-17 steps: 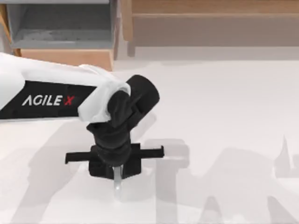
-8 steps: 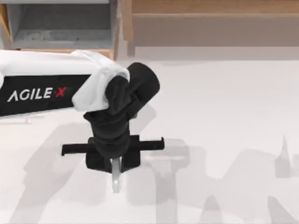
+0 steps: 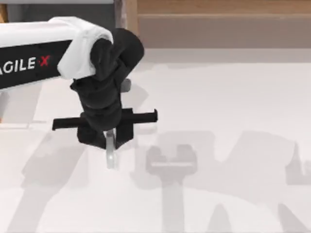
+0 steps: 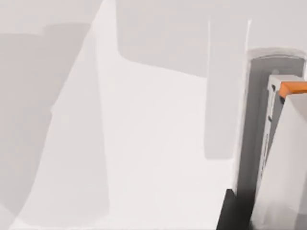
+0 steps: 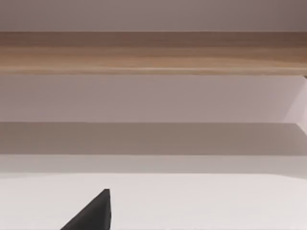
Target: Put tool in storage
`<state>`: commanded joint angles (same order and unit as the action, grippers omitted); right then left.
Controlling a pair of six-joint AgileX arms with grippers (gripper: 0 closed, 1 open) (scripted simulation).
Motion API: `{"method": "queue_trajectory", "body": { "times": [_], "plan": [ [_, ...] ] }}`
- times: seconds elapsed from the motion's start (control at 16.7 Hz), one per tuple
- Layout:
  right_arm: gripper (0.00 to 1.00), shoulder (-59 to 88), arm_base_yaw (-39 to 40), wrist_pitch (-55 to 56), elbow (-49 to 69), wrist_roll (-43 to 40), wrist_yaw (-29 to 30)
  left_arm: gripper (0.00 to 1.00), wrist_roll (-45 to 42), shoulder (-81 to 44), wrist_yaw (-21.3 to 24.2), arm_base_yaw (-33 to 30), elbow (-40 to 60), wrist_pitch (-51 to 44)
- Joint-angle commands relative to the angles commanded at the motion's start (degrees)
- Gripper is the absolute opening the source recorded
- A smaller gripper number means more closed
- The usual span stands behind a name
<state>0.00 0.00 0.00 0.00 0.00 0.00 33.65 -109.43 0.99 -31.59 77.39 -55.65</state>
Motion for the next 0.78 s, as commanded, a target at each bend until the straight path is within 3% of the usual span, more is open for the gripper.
{"method": "queue_trajectory", "body": {
  "times": [0.78],
  "plan": [
    [1.0, 0.0, 0.0, 0.0, 0.0, 0.0, 0.0, 0.0, -40.08, -23.78, 1.88, 44.63, 57.46, -21.56]
  ]
}}
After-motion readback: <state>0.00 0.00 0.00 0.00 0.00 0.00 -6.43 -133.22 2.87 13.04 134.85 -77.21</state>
